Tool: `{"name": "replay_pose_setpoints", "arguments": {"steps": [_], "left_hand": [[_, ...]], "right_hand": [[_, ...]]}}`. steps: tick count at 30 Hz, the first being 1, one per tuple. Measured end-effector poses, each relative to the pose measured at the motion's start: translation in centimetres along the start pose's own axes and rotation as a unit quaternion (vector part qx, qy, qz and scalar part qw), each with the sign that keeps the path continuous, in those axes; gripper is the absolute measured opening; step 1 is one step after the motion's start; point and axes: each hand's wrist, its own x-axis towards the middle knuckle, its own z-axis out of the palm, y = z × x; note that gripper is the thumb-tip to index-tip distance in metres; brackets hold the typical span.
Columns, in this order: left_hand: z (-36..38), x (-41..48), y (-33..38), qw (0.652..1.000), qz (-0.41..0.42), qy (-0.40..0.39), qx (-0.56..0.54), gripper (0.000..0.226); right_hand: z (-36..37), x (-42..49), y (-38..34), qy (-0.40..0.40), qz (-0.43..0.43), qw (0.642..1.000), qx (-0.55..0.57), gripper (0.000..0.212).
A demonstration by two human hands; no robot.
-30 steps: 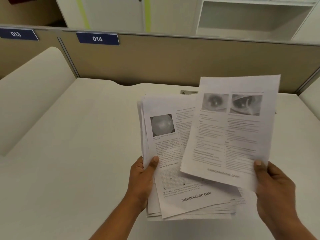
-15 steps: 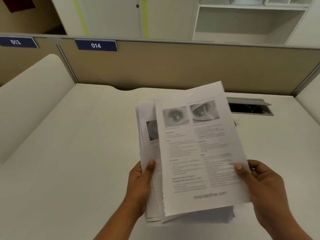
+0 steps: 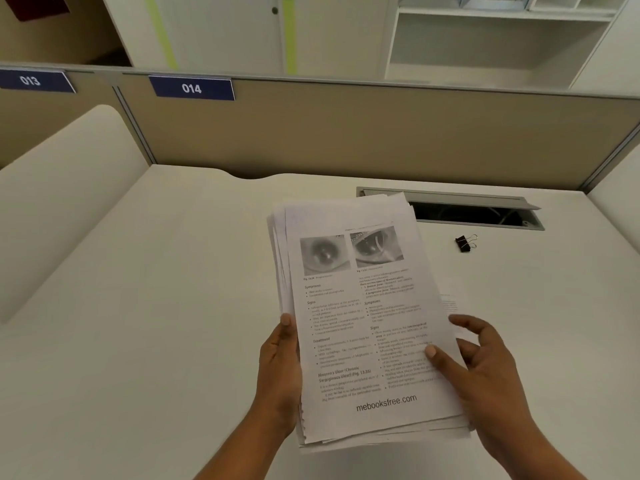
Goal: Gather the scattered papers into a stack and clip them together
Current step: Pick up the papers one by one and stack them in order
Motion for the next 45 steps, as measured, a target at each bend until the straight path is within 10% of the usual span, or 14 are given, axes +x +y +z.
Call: {"name": "replay_pose_setpoints", "arguments": {"steps": [8, 27, 32, 38, 45], "left_hand": [[0.0, -0.4, 0.0, 1.000, 0.010, 0.006, 0.029, 0.044], [-2.7, -0.5, 0.2, 1.000, -0.020, 0.008, 0.011, 0.021], [-4.3, 0.2, 0.4, 0.999, -0.005, 0.034, 0.001, 0.023], [-5.7, 0.5, -0.2, 0.998, 0.003, 0.058, 0.017, 0.020], [-6.0, 0.3, -0.9, 0.997, -0.008, 0.076, 0.011, 0.020]], "right_hand": [[-0.4, -0.1, 0.7, -0.102, 0.101, 0.989, 0.041, 0.025], [-2.8, 1.4, 3.5, -0.036, 0.111, 0.990, -0.080, 0.035], [-6.1, 3.1, 7.1, 0.105, 0.081, 0.918, -0.373, 0.067], [-7.4, 3.4, 9.8, 0.102, 0.190, 0.870, -0.444, 0.101], [-6.2, 2.7, 10.3, 0.071, 0.171, 0.849, -0.494, 0.089]]}}
